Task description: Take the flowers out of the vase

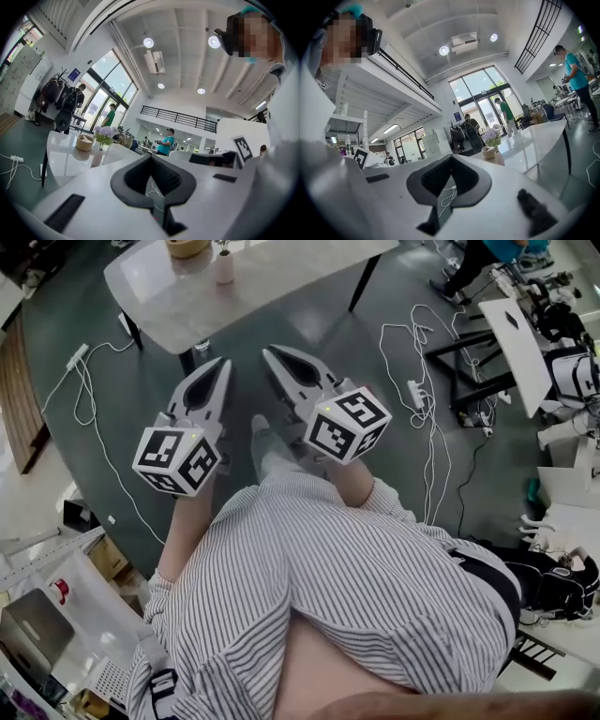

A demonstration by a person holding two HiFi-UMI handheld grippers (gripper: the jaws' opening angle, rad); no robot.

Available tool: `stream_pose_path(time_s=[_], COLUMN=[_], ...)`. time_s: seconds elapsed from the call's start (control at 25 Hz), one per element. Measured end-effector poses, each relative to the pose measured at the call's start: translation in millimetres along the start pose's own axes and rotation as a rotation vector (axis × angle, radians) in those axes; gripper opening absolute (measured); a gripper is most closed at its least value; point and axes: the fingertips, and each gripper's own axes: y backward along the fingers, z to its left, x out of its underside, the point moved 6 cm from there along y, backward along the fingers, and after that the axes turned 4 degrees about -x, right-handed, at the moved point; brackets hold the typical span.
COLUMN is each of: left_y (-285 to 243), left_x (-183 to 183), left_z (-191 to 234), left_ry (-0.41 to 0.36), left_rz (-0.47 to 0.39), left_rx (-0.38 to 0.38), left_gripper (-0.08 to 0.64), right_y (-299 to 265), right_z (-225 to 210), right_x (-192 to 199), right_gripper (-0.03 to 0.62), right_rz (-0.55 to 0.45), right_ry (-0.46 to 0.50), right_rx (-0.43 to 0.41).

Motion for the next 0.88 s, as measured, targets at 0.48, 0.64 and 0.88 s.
stream_pose_path(time_s=[0.48, 0.64, 0.88], left_y=[-119.8, -156.1, -200.1], left_x=[-33.5, -44.5, -64.0], left_z=[53.2, 67.5, 98.5], left_ry=[0.004, -0.001, -0.008], left_rz=[-0.012, -0.025, -0.052], left_rx=[-0.033, -0.051, -0.084], left_gripper=[0.009, 0.009, 0.009], right_y=[-82.2, -105.9, -150.0], right_z=[-103.4, -137.9, -175.1], right_x=[-43.6, -61.6, -82.6], right_gripper=[0.014, 0.014, 0.014], right_rz=[0.022, 0.023, 0.029], right_ry=[-0.015, -0.009, 0.009], right_rx=[-0.041, -0.055, -0.096])
